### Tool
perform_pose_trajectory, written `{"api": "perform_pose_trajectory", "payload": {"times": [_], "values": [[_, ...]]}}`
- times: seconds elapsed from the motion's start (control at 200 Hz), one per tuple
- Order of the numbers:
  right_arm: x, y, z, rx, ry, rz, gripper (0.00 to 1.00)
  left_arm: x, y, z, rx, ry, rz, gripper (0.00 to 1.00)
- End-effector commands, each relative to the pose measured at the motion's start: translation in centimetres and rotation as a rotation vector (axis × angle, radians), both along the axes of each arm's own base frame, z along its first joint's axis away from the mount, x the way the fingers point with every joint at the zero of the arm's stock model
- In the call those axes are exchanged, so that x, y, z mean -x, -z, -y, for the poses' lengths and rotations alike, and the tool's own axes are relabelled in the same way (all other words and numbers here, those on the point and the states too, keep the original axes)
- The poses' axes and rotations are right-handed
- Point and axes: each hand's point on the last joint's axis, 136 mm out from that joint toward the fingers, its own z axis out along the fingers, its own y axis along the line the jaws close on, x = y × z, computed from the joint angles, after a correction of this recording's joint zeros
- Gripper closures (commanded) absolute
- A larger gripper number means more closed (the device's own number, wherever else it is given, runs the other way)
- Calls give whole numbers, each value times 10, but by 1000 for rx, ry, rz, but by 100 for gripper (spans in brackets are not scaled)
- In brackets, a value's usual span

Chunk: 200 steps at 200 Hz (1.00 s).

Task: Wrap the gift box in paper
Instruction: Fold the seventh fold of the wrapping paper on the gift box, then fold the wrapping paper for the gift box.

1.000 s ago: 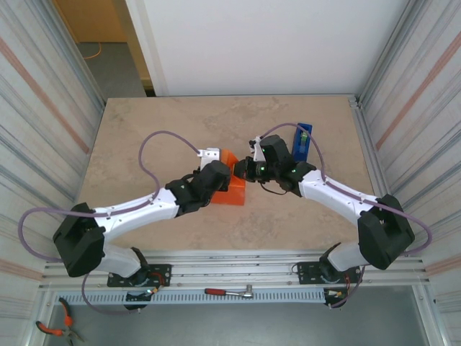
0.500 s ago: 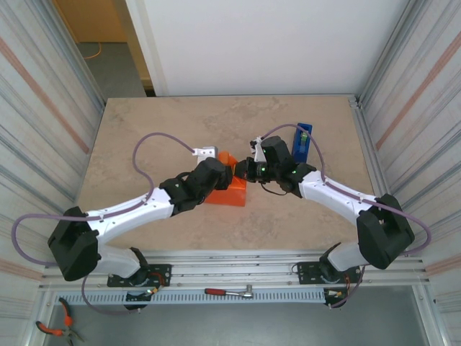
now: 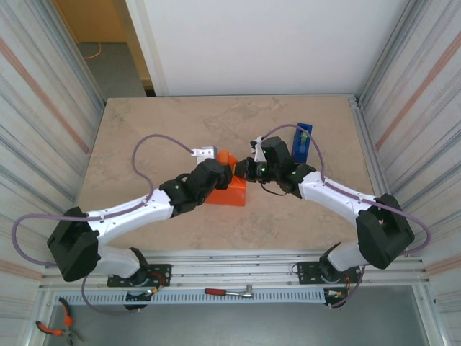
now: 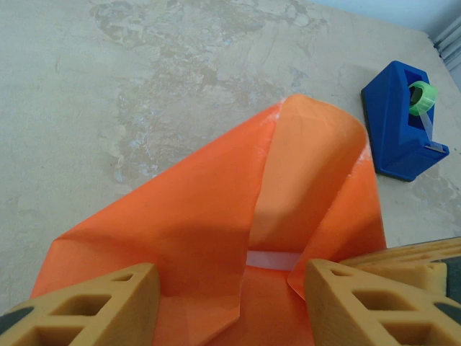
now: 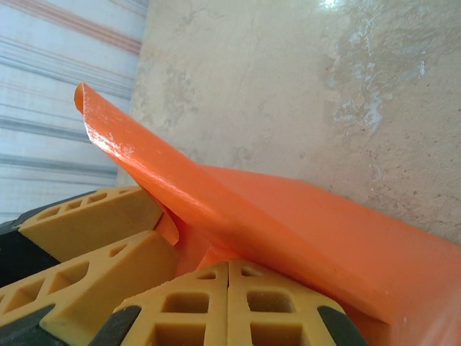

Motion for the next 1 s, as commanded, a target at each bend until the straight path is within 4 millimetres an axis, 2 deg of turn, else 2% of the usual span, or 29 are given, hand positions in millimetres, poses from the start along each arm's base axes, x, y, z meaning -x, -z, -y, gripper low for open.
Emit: {"api": "perform_pose_trajectory", "payload": {"times": [0.0,0.271,0.511,0.611,0.762,0.872,0.997], "values": [[18,10,-4,0,-45,-51,100,30,67,2,-126,80,-164,46],[11,-24,-8,-98,-38,-28,100,35,93,-9,-283,74,-169,47],[5,-50,8,-119,1,20,100,41,104,-13,-334,75,-175,48],[5,-50,17,-103,15,24,100,42,105,-12,-338,77,-174,48],[-4,-44,39,-83,71,7,100,45,107,-11,-352,82,-172,49],[-17,-39,56,-72,115,-9,86,47,109,-12,-369,83,-173,49],[-35,-36,69,-63,140,-37,84,48,113,-13,-384,82,-177,49]]}}
